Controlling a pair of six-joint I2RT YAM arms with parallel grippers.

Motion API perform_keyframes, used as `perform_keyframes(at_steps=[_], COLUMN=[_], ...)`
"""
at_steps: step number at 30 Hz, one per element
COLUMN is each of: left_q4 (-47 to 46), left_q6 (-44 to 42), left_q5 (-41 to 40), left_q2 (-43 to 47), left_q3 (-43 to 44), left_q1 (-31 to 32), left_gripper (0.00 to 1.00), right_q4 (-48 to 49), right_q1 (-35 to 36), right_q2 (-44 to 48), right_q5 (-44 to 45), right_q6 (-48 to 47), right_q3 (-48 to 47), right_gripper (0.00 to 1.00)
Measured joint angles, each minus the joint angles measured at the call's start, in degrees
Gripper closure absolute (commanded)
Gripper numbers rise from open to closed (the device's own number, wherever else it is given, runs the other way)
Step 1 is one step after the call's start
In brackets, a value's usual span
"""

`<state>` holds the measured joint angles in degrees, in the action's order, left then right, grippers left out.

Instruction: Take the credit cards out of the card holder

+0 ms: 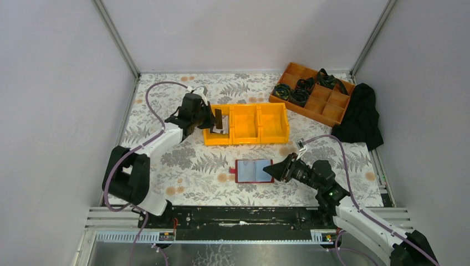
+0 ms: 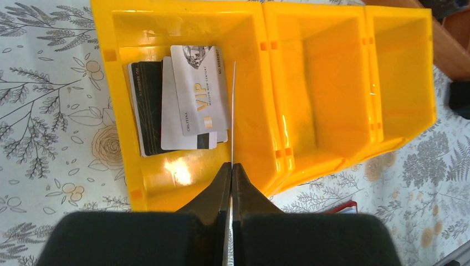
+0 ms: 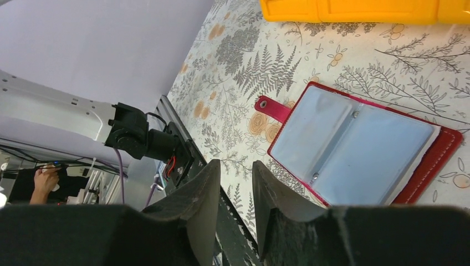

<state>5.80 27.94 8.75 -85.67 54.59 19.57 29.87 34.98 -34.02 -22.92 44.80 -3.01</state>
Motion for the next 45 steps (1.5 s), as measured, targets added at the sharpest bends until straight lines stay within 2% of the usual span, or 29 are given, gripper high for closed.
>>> perform_keyframes(at_steps=[6, 15, 24, 34, 39, 45], left_q4=[0.3, 0.0, -0.1, 1.1, 3.3, 5.4], left_q6=[-1.2, -1.8, -2.0, -2.4, -3.0, -3.0], left_q5=[2.9, 7.4, 8.0, 4.2, 1.0, -4.1], left_q2=[-6.3, -16.5, -19.1, -19.6, -18.5, -13.6], left_q3=[3.6, 7.6, 10.7, 12.0, 12.0, 11.5], left_q1=[-0.7, -2.1, -3.0, -3.2, -3.2, -3.2], left_gripper=[1.00, 1.00, 1.00, 0.72, 0.68, 0.70], right_q4=[-1.5, -1.4, -1.4, -3.0, -3.3, -3.0], right_q1=[0.0, 0.0, 0.0, 0.0, 0.0, 0.0], right_q2=[1.1, -2.2, -2.0, 0.1, -0.9, -2.3], right_q5=[1.1, 1.0, 1.0, 1.3, 1.3, 1.2], right_q6=[-0.9, -1.5, -1.7, -2.3, -2.4, -2.4], right_q3=[0.0, 0.0, 0.0, 0.0, 0.0, 0.2], right_gripper=[0.65, 0.66, 0.66, 0.66, 0.66, 0.66])
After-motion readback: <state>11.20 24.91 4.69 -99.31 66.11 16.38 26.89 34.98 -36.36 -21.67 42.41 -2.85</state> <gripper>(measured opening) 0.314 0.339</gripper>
